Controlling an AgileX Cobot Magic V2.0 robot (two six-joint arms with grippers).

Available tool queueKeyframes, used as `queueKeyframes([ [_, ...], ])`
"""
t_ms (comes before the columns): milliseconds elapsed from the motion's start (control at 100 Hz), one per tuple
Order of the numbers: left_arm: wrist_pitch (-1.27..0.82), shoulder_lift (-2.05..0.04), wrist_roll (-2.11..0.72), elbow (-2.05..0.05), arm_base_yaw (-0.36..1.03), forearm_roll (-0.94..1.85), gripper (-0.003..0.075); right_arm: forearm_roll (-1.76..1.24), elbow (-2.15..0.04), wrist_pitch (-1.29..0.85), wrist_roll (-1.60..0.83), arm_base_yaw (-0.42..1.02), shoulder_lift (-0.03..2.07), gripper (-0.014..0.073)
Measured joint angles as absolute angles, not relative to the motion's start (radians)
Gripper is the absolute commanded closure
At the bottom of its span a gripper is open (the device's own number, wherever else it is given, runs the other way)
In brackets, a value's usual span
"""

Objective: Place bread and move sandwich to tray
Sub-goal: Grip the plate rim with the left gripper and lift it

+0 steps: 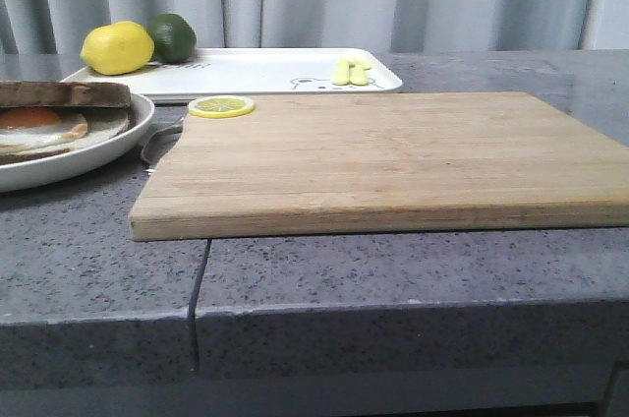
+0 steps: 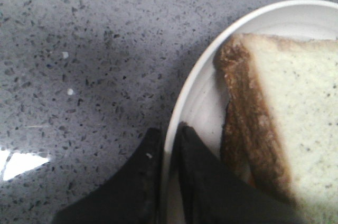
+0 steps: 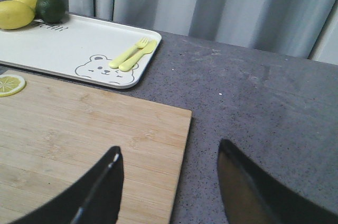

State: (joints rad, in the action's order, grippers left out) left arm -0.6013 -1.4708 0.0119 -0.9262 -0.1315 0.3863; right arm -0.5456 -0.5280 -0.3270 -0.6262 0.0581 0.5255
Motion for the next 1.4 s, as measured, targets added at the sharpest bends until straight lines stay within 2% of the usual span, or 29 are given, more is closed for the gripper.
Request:
queueKeyframes([
  [210, -0.61, -1.46, 0.012, -0.926, -0.132, 0.414, 0.0739, -0.546, -0.528, -0.327, -0.626, 0.058, 0.526, 0.018],
  [660, -0.657, -1.305, 0.01, -0.918, -0.134, 0.458, 0.0739, -0.546, -0.528, -0.322, -0.626, 0.058, 0.526, 0.018],
  [1010, -0.669, -1.282, -0.127, -0.973, -0.134, 0.703, 0.0739, -0.546, -0.528, -0.318, -0.626, 0.058, 0.526, 0.018],
  [1400, -0.703, -1.478, -0.152, -1.197, -0.125, 0.751, 0.0739, -0.562, -0.528, -0.3, -0.626, 0.058, 0.526, 0.018],
])
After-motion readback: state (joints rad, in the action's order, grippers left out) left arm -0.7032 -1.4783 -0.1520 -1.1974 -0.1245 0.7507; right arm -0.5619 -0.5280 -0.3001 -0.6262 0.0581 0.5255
